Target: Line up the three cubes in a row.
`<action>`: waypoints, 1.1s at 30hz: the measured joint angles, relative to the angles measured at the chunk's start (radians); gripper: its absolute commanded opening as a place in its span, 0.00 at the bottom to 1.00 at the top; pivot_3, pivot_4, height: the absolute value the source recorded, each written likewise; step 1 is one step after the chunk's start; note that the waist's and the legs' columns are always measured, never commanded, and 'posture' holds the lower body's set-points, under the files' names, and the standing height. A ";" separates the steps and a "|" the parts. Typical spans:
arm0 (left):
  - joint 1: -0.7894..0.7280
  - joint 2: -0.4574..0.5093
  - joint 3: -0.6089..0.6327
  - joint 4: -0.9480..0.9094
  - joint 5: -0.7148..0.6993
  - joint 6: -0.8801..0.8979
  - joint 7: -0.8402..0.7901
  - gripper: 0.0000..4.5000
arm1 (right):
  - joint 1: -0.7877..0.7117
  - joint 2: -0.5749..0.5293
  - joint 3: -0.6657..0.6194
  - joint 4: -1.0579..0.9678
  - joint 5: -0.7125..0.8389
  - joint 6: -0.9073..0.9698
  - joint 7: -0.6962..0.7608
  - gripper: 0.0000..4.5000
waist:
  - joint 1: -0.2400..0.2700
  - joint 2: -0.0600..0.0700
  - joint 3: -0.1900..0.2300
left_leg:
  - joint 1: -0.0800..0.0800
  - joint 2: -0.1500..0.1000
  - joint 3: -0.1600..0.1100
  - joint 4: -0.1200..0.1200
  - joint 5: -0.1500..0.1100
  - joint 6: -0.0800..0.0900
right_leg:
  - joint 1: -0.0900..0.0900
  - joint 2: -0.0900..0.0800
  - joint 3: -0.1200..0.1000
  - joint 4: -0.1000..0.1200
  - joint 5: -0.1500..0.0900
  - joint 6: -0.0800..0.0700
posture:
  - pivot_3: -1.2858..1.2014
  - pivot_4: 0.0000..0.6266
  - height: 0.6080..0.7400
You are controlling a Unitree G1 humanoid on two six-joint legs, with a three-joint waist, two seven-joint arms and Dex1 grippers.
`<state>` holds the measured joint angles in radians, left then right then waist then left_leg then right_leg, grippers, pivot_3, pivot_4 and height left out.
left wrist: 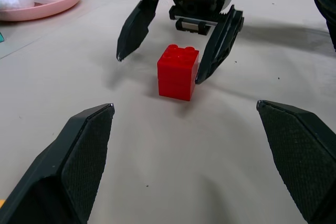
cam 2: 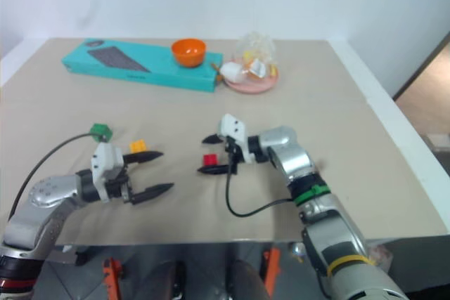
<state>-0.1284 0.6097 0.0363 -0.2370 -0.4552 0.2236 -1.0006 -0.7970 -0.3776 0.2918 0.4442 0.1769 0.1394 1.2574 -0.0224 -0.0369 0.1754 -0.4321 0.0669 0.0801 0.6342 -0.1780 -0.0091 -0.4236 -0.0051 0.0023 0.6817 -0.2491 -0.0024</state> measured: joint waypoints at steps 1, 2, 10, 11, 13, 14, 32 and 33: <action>0.000 -0.002 0.000 0.000 0.002 0.000 0.006 1.00 | 0.004 -0.001 -0.004 -0.014 0.005 0.006 -0.001 0.98 | 0.000 0.000 0.000 | 0.000 0.000 0.000 0.000 0.000 0.000 | 0.000 0.000 0.000 0.000 0.000 0.000 | 0.52 0.24 1.00; 0.000 -0.006 0.001 0.000 0.004 0.000 0.016 1.00 | 0.012 -0.002 -0.015 -0.044 0.011 0.022 -0.008 0.98 | 0.000 0.000 0.000 | 0.000 0.000 0.000 0.000 0.000 0.000 | 0.000 0.000 0.000 0.000 0.000 0.000 | 0.52 0.24 1.00; 0.032 -0.085 0.183 -0.011 0.008 -0.002 0.288 1.00 | 0.049 -0.022 -0.116 -0.355 0.097 0.180 -0.133 0.98 | 0.000 0.000 0.000 | 0.000 0.001 -0.001 0.000 0.000 0.000 | 0.000 0.000 -0.001 0.000 0.000 0.000 | 0.52 0.24 1.00; 0.031 -0.088 0.204 -0.011 0.009 0.000 0.321 1.00 | 0.060 -0.024 -0.119 -0.378 0.101 0.192 -0.145 0.98 | 0.000 0.000 0.000 | 0.000 0.001 0.000 0.000 0.000 0.000 | 0.000 -0.001 -0.001 0.000 0.000 0.000 | 0.52 0.24 1.00; 0.019 -0.095 0.253 -0.001 0.015 0.002 0.392 1.00 | 0.092 -0.027 -0.126 -0.423 0.112 0.213 -0.170 0.98 | 0.000 0.000 0.000 | 0.000 0.000 0.000 0.000 0.000 0.000 | 0.000 -0.001 0.000 0.000 0.000 0.000 | 0.52 0.24 1.00; 0.005 -0.098 0.271 0.014 0.019 0.002 0.422 1.00 | 0.103 -0.028 -0.127 -0.436 0.113 0.215 -0.181 0.98 | 0.000 0.000 0.000 | 0.000 0.000 0.000 0.000 0.000 0.000 | 0.000 -0.002 0.000 0.000 0.001 0.000 | 0.52 0.24 1.00; -0.187 -0.094 0.298 0.400 0.142 0.015 0.598 1.00 | 0.121 -0.033 -0.104 -0.494 0.093 0.221 -0.279 0.98 | 0.000 -0.001 0.000 | -0.001 0.000 0.000 0.000 0.001 -0.001 | 0.000 -0.001 -0.001 0.000 0.001 0.000 | 0.52 0.24 1.00; -0.191 -0.091 0.285 0.418 0.144 0.019 0.590 1.00 | 0.121 -0.036 -0.104 -0.496 0.091 0.219 -0.281 0.98 | 0.000 -0.001 0.000 | 0.000 0.000 0.000 0.000 0.001 -0.001 | 0.000 -0.001 -0.001 0.000 0.001 0.000 | 0.52 0.24 1.00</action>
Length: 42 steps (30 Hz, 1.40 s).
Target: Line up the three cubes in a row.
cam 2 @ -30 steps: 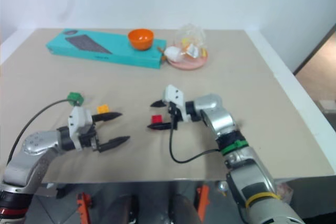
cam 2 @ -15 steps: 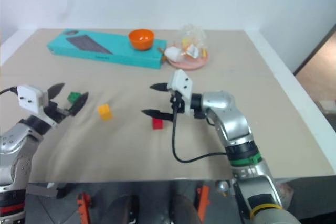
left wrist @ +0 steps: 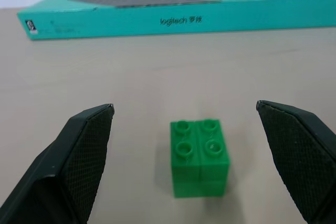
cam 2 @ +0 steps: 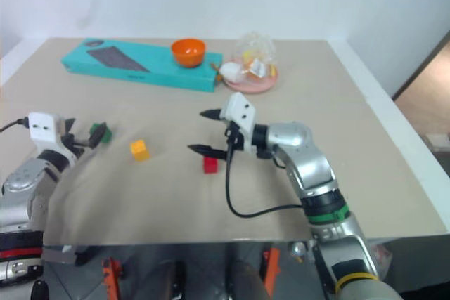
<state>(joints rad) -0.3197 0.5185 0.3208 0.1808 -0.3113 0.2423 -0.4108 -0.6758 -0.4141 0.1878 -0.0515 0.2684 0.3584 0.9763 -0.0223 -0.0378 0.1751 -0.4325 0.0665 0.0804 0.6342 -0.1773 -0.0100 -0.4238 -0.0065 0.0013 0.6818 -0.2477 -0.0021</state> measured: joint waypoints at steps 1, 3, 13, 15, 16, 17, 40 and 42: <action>-0.001 0.000 -0.006 0.009 0.000 0.003 -0.008 1.00 | 0.000 -0.002 0.000 -0.001 -0.001 -0.003 -0.001 0.98 | 0.000 0.000 0.000 | 0.000 0.000 0.000 0.000 0.000 0.000 | 0.000 0.000 0.000 0.000 0.000 0.000 | 0.52 0.24 1.00; -0.006 0.000 -0.013 0.027 0.000 0.018 -0.018 1.00 | 0.001 -0.010 0.000 -0.003 -0.004 -0.008 -0.001 0.98 | 0.000 0.000 0.000 | 0.000 0.000 0.000 0.000 0.000 0.000 | 0.000 0.000 0.000 0.000 0.000 0.000 | 0.52 0.24 1.00; -0.092 0.033 -0.053 0.203 0.039 0.062 -0.065 0.29 | 0.004 -0.028 0.000 -0.008 -0.010 -0.011 -0.019 1.00 | 0.000 -0.001 0.000 | 0.000 0.000 0.000 0.000 0.000 0.000 | 0.000 0.000 -0.001 0.000 0.000 0.000 | 0.52 0.24 1.00; -0.103 0.041 -0.060 0.216 0.048 0.062 -0.074 0.29 | 0.006 -0.030 0.000 -0.010 -0.010 -0.012 -0.019 1.00 | 0.000 -0.001 0.000 | 0.000 0.000 0.000 0.000 0.000 0.000 | 0.000 0.000 -0.001 0.000 0.000 0.000 | 0.52 0.24 1.00; -0.109 0.043 -0.063 0.223 0.049 0.062 -0.077 0.29 | 0.008 -0.032 0.000 -0.013 -0.010 -0.013 -0.020 1.00 | 0.000 -0.001 0.000 | 0.000 0.000 0.000 0.000 0.000 0.000 | 0.000 0.000 -0.001 0.000 0.000 0.000 | 0.52 0.24 1.00; -0.112 0.045 -0.067 0.228 0.050 0.060 -0.080 0.29 | 0.011 -0.035 0.000 -0.016 -0.010 -0.014 -0.020 1.00 | 0.000 -0.001 0.000 | 0.000 0.000 0.000 0.000 0.000 0.000 | 0.000 0.000 -0.001 0.000 0.000 0.000 | 0.52 0.24 1.00; -0.161 0.197 -0.245 -0.200 -0.148 0.051 -0.704 0.29 | 0.197 -0.181 -0.108 -0.374 0.251 0.312 -0.023 1.00 | 0.000 -0.001 0.000 | -0.004 -0.001 -0.002 0.000 0.000 -0.001 | -0.002 0.000 -0.002 0.000 -0.002 0.001 | 0.52 0.24 1.00; -0.161 0.198 -0.299 -0.233 -0.156 0.094 -0.747 0.29 | 0.228 -0.194 -0.126 -0.396 0.275 0.329 -0.034 1.00 | 0.000 -0.001 0.000 | -0.003 -0.001 -0.002 0.000 0.000 -0.001 | -0.002 0.001 -0.002 0.000 -0.002 0.001 | 0.52 0.24 1.00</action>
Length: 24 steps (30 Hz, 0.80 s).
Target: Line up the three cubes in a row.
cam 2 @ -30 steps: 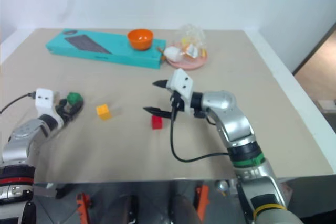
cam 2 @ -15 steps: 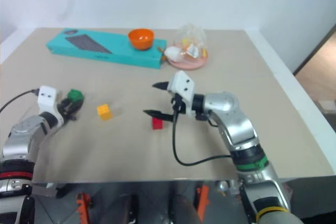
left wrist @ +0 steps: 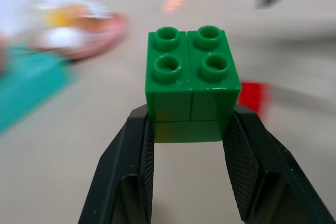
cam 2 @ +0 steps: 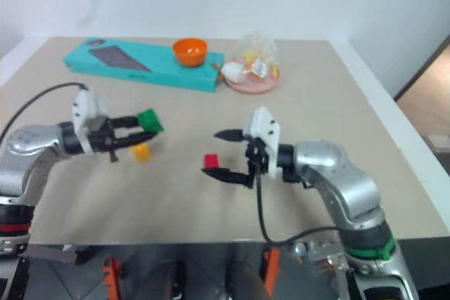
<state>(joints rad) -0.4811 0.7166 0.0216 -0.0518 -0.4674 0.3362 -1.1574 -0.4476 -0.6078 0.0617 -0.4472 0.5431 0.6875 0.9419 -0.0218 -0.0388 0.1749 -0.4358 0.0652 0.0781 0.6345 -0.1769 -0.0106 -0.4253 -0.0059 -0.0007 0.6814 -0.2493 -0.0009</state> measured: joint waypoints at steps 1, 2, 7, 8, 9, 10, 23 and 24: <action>0.000 -0.001 -0.028 -0.001 0.001 0.014 -0.012 0.29 | 0.012 -0.007 -0.002 -0.005 0.011 0.011 -0.007 1.00 | -0.001 0.000 0.000 | 0.000 0.000 0.000 0.000 0.000 0.000 | 0.000 0.001 0.001 0.000 0.000 0.000 | 0.52 0.24 1.00; 0.001 -0.004 -0.047 0.000 0.006 0.018 -0.021 0.29 | 0.017 -0.013 -0.003 -0.007 0.018 0.017 -0.009 1.00 | -0.002 0.000 0.000 | 0.000 0.000 0.001 0.000 0.000 0.000 | 0.000 0.001 0.001 0.000 0.000 -0.001 | 0.52 0.24 1.00; 0.002 -0.036 -0.122 0.017 0.040 0.037 -0.029 0.29 | 0.043 -0.028 -0.013 -0.013 0.023 0.017 -0.029 1.00 | -0.001 0.000 0.000 | 0.000 0.000 0.000 0.000 0.000 0.000 | 0.000 0.003 0.001 0.000 0.000 -0.001 | 0.52 0.24 1.00; 0.002 -0.042 -0.135 0.033 0.052 0.037 -0.029 0.29 | 0.046 -0.029 -0.014 -0.013 0.021 0.010 -0.034 1.00 | -0.001 0.000 0.000 | 0.001 0.000 0.000 0.000 0.000 0.000 | 0.000 0.003 0.001 0.000 0.000 -0.001 | 0.52 0.24 1.00; 0.002 -0.044 -0.140 0.043 0.058 0.037 -0.029 0.29 | 0.049 -0.029 -0.014 -0.013 0.020 0.005 -0.037 1.00 | -0.001 0.000 0.000 | 0.000 0.000 0.000 0.000 0.000 0.000 | 0.000 0.003 0.001 0.000 0.000 -0.001 | 0.52 0.24 1.00; 0.002 -0.045 -0.142 0.052 0.065 0.035 -0.029 0.29 | 0.053 -0.031 -0.014 -0.013 0.017 -0.001 -0.040 1.00 | -0.001 0.000 0.000 | 0.000 0.000 0.000 0.000 0.000 0.000 | 0.000 0.004 0.001 0.000 0.000 -0.001 | 0.52 0.24 1.00; 0.017 -0.045 -0.189 0.122 0.162 -0.060 -0.073 0.29 | 0.079 -0.038 -0.014 -0.013 0.001 -0.040 -0.055 1.00 | 0.000 0.000 0.000 | 0.000 0.000 0.000 0.001 0.000 0.000 | 0.000 0.003 0.001 0.000 0.000 0.000 | 0.52 0.24 1.00; 0.018 -0.045 -0.191 0.122 0.167 -0.066 -0.073 0.29 | 0.079 -0.038 -0.014 -0.013 0.001 -0.041 -0.055 1.00 | 0.000 0.000 0.000 | 0.000 0.000 0.000 0.001 0.000 0.000 | 0.000 0.003 0.001 0.000 0.000 0.000 | 0.52 0.24 1.00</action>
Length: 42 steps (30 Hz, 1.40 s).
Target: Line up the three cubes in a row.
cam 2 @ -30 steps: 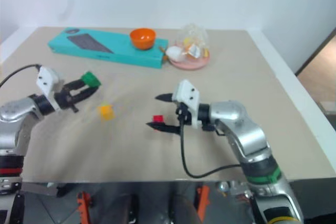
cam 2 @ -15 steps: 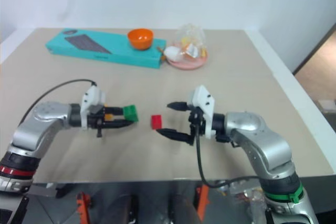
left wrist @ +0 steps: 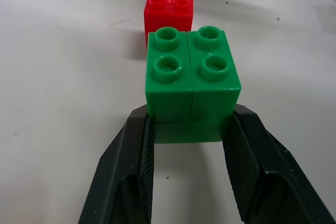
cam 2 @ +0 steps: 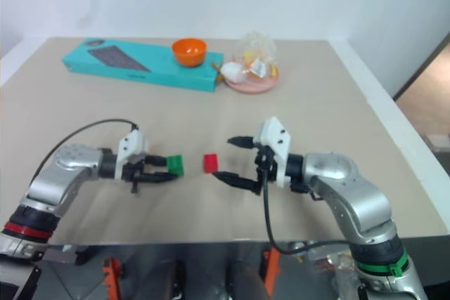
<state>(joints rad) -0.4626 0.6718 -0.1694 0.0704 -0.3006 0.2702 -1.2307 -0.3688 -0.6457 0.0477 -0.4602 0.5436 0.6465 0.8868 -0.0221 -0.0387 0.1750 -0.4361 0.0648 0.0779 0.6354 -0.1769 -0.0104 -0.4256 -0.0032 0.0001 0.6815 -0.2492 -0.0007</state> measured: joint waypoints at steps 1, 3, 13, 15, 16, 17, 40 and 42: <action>0.002 -0.001 -0.003 0.001 0.008 -0.007 0.000 0.29 | 0.000 -0.001 0.000 0.000 0.000 -0.001 0.000 1.00 | 0.000 0.000 0.000 | 0.000 0.000 0.000 0.000 0.000 0.000 | 0.000 0.000 0.000 0.000 0.000 0.000 | 0.52 0.24 1.00; 0.002 -0.001 -0.012 0.008 0.021 -0.021 0.000 0.29 | 0.000 -0.002 0.000 0.000 -0.001 -0.002 0.000 1.00 | 0.000 0.000 0.000 | 0.000 0.000 0.000 0.000 0.000 0.000 | 0.000 0.000 0.000 0.000 0.000 0.000 | 0.52 0.24 1.00; 0.002 -0.026 -0.023 0.041 0.085 -0.057 0.021 0.29 | -0.005 -0.003 0.000 0.000 -0.004 -0.002 -0.001 1.00 | 0.000 0.000 0.000 | 0.000 0.000 0.000 0.000 0.000 0.000 | 0.000 0.000 0.000 0.000 0.000 0.000 | 0.52 0.24 1.00; 0.002 -0.030 -0.023 0.045 0.090 -0.058 0.026 0.29 | -0.008 -0.003 0.000 0.001 -0.006 -0.002 -0.001 1.00 | 0.000 0.000 0.000 | 0.000 0.000 0.000 0.000 0.000 0.000 | 0.000 0.000 0.000 0.000 0.000 0.000 | 0.52 0.24 1.00; 0.002 -0.031 -0.023 0.049 0.095 -0.059 0.027 0.29 | -0.011 -0.003 0.000 0.001 -0.007 -0.002 -0.001 1.00 | 0.000 0.000 0.000 | 0.000 0.000 0.000 0.000 0.000 0.000 | 0.000 0.000 0.000 0.000 0.000 0.000 | 0.52 0.24 1.00; 0.002 -0.033 -0.023 0.053 0.097 -0.060 0.027 0.29 | -0.014 -0.003 0.000 0.001 -0.008 -0.002 -0.001 1.00 | 0.000 0.000 0.000 | 0.000 0.000 0.000 0.000 0.000 0.000 | 0.000 0.000 0.000 0.000 0.000 0.000 | 0.52 0.24 1.00; -0.023 0.020 -0.017 0.008 0.102 -0.037 -0.018 0.99 | -0.016 -0.003 0.000 0.001 -0.014 -0.003 -0.002 1.00 | 0.000 0.000 0.000 | 0.000 0.000 0.000 0.001 0.000 0.000 | 0.000 0.000 0.000 0.000 0.000 0.000 | 0.52 0.24 1.00; -0.020 0.045 0.001 -0.055 0.072 0.017 -0.020 0.99 | -0.015 -0.003 0.000 0.002 -0.015 -0.003 0.001 1.00 | 0.000 0.000 0.000 | 0.000 0.001 0.000 0.001 0.000 0.000 | 0.000 0.000 0.000 0.000 0.000 0.000 | 0.52 0.24 1.00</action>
<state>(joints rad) -0.4822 0.7169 -0.1683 0.0154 -0.2283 0.2872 -1.2507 -0.3835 -0.6490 0.0481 -0.4581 0.5289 0.6433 0.8878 -0.0225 -0.0387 0.1750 -0.4362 0.0655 0.0776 0.6362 -0.1769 -0.0104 -0.4253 -0.0030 -0.0001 0.6818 -0.2490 -0.0006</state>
